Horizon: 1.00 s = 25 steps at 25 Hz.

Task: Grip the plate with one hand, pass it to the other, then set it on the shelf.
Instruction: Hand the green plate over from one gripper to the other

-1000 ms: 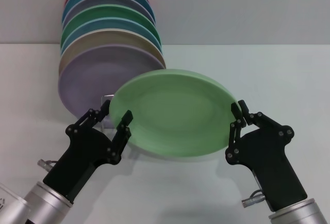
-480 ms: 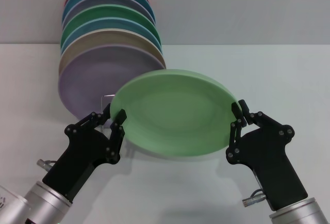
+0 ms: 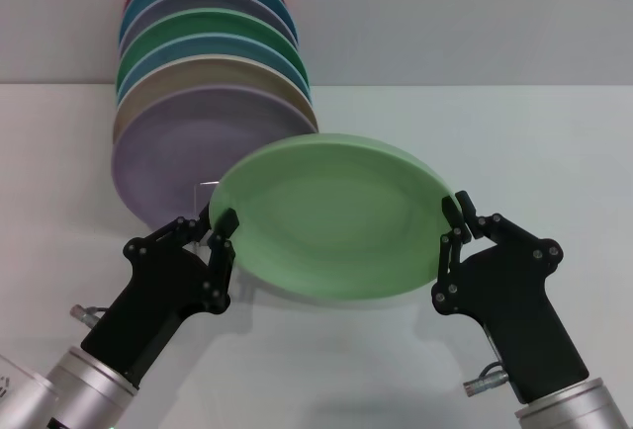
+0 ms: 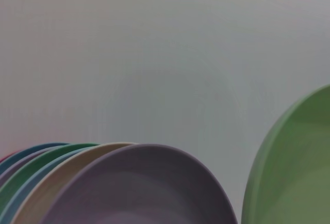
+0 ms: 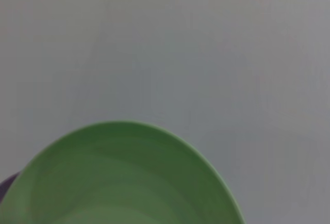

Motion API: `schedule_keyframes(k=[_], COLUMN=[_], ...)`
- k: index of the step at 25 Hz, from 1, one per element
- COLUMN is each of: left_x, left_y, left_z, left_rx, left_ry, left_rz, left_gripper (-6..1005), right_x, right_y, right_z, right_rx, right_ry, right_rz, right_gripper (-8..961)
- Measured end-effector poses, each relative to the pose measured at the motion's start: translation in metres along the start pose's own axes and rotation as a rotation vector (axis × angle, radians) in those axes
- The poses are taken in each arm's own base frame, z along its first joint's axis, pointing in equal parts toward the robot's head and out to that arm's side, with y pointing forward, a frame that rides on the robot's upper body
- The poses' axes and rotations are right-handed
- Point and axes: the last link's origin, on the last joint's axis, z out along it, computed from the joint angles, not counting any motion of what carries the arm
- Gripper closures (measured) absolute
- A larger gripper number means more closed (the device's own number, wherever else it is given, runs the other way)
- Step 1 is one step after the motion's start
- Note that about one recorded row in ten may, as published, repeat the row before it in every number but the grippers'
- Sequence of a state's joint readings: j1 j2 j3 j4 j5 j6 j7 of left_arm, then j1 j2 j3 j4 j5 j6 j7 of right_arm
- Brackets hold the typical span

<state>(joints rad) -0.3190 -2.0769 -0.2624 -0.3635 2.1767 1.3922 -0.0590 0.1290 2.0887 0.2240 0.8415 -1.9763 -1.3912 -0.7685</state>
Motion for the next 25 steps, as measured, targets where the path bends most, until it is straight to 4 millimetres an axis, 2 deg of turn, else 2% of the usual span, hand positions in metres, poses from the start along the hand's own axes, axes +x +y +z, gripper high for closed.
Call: schedule_keyframes(k=[21,25], left_x=[-0.0006,-0.0008], left_y=[0.0001,0.0004], left_z=[-0.0016,-0.0024], left_rx=[-0.001,0.000], left_ry=[-0.004,-0.004], left_rz=[0.004,-0.001], left_gripper=[897,938], right_x=[0.0007,0.0011], right_y=[0.0012,0.0006], right_z=[-0.0022,-0.0027], right_rx=[-0.009,-0.008], right_ry=[0.001,0.001], right_rz=[-0.003,-0.003], right_gripper=[917,914])
